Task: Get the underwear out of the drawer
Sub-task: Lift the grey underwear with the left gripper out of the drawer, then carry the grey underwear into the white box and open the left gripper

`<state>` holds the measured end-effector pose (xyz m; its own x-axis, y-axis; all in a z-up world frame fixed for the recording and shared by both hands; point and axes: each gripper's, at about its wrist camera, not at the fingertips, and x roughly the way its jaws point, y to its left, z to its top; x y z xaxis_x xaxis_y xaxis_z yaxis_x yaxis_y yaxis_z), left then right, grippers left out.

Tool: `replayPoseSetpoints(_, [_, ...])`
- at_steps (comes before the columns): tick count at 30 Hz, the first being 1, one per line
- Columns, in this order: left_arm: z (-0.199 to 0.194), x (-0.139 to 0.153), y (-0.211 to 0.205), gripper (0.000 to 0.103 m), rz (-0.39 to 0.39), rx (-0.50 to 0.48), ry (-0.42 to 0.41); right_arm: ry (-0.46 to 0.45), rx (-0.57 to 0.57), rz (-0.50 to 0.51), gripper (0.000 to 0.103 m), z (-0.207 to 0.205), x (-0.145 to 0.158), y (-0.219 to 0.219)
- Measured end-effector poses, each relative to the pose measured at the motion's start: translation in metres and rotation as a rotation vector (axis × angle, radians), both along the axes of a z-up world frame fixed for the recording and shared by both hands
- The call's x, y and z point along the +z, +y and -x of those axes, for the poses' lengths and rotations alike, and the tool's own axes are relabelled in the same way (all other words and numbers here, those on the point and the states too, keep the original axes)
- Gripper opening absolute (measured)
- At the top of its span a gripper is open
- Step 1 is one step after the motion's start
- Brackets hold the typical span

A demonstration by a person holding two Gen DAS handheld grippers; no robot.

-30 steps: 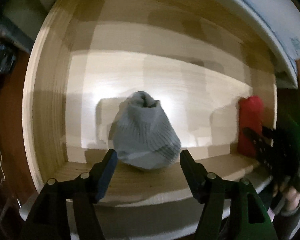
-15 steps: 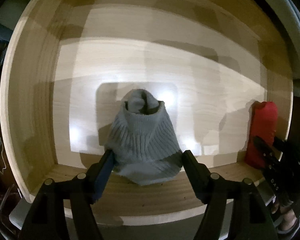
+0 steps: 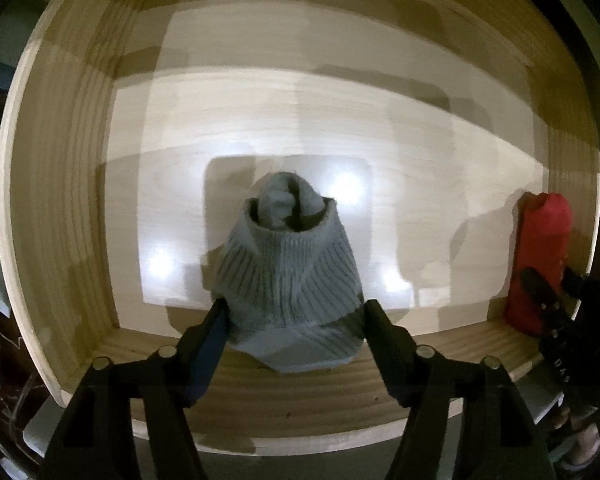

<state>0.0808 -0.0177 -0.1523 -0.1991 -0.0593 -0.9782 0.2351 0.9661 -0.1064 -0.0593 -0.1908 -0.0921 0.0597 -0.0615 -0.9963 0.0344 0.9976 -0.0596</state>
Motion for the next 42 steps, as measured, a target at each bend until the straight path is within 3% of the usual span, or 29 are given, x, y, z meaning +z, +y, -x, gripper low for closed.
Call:
replayPoseSetpoints(11, [0.005,0.012,-0.007,0.041,-0.006,-0.024,-0.057,0.001,0.001,0.002,0.035,-0.004,-0.002,0.0])
replayPoseSetpoints(25, [0.024,0.047,-0.012,0.035,0.033,-0.047,-0.128,0.002,0.002,0.004,0.035,-0.006,-0.003,0.0])
replayPoseSetpoints(32, [0.048,0.083,-0.021,0.036,0.023,-0.146,-0.277,0.002,0.003,0.005,0.035,-0.007,-0.003,0.0])
replayPoseSetpoints(42, [0.072,0.151,-0.013,0.036,0.098,-0.273,-0.513,0.011,0.008,0.022,0.035,-0.009,-0.005,0.007])
